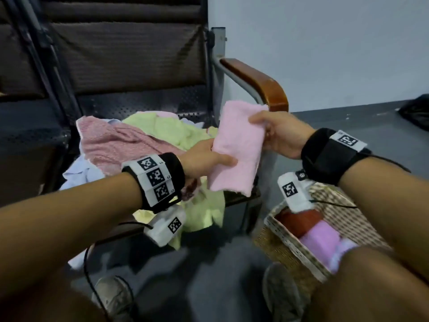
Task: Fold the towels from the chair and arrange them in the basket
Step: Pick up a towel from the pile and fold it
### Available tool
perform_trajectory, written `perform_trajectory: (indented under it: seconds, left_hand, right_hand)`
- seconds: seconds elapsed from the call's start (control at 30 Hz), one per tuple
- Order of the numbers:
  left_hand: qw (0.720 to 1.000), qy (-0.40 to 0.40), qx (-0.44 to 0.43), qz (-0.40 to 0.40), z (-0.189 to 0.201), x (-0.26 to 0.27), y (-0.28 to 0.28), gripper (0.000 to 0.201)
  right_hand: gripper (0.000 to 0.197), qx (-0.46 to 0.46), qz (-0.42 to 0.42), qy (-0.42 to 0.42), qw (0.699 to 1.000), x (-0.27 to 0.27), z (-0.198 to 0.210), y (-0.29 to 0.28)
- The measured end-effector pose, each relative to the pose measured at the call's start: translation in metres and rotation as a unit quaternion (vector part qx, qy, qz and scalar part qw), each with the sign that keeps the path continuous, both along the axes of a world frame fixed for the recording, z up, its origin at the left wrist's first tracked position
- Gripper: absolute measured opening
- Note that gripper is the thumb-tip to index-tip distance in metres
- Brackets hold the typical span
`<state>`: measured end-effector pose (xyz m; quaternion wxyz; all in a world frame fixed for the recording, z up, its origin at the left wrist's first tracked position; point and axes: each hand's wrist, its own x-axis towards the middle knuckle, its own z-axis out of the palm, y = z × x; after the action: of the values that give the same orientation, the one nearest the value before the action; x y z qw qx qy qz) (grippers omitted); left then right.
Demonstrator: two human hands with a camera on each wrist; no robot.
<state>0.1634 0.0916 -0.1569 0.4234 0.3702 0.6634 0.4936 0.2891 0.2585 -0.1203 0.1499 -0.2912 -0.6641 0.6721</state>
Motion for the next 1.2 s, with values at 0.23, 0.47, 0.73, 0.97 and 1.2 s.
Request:
perform_trajectory:
  seconds: [0.23,0.47,0.73,0.97,1.2]
  left_hand:
    - [0.991,-0.063,-0.072,-0.088,-0.056,0.120,0.123,0.036]
    - [0.965,-0.016,-0.237,-0.108,-0.164,0.225,0.201,0.028]
    - [0.904,0.104,-0.382,-0.160,-0.243,0.246,0.225,0.058]
    - [0.919,0.082,-0.368,-0.118,-0.243,0.240,0.224,0.057]
    - [0.956,0.014,-0.261,-0.134,-0.159,0.202,0.211,0.016]
  right_hand:
    - [0.013,-0.052,-0.163,-0.071,0.983,0.161,-0.061,0.089]
    - [0.010,-0.163,-0.303,-0.197,0.918,0.268,-0.195,0.127]
    - [0.030,-0.167,-0.263,-0.303,0.901,0.277,-0.301,0.133]
    - [0.047,0.026,-0.156,-0.431,0.888,0.272,-0.290,0.138]
    - [0.027,0.217,-0.009,-0.428,0.877,0.226,-0.187,0.131]
